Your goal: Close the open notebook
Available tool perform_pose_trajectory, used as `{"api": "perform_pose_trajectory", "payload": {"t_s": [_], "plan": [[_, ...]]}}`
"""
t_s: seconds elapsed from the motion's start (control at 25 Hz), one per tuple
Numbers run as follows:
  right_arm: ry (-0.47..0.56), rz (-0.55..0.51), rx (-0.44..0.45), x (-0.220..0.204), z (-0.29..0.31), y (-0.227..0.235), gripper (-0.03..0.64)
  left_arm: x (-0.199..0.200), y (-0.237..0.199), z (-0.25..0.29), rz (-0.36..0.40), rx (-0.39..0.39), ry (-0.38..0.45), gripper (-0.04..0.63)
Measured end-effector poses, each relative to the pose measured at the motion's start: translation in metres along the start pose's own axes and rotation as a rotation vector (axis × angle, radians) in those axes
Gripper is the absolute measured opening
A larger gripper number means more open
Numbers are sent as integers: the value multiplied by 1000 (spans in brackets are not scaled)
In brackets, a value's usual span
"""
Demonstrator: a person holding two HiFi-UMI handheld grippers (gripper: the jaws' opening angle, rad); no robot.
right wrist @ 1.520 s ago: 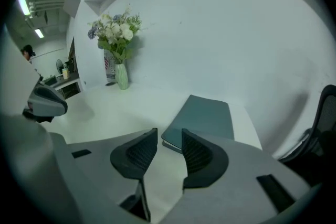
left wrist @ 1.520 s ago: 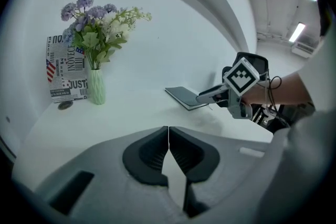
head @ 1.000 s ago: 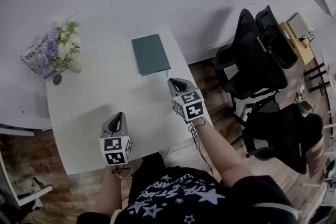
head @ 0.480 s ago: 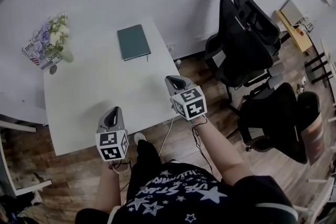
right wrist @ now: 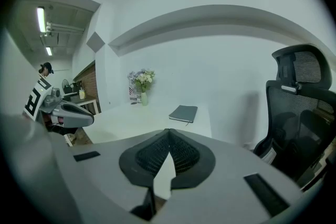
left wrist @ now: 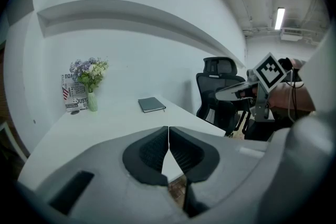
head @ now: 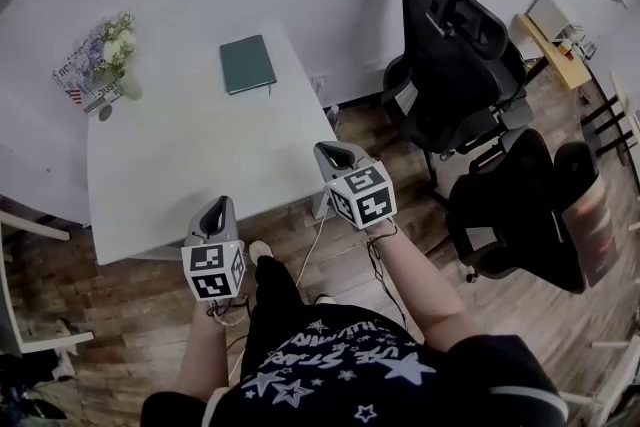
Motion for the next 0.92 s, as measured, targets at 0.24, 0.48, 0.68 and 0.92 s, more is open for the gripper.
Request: {"api": "perform_pose_trajectory", "payload": {"t_s": [0.24,0.48,0.68,0.92], "plan": [[3,-1,7,-19,-43,-10,2,-14,32,-32,-6,0,2,23],[14,-8,25,-33,-79,-23,2,-27,59,-66,-16,11,7,23],[36,-3,46,-45,-105,-32,2,-38,79,-92,-24,29,8,23],[43,-6,56,-57,-117,-45,2,-47,85,-109,-48,41,12,23]]}}
Point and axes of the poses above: the fingertips, and each gripper's own axes: z forward along the fingers, y to its right, x out of its top, the point moved 7 cm from there along -z, backward along the fingers, and after that the axes turned 5 degrees about z, right-handed, at the moved point
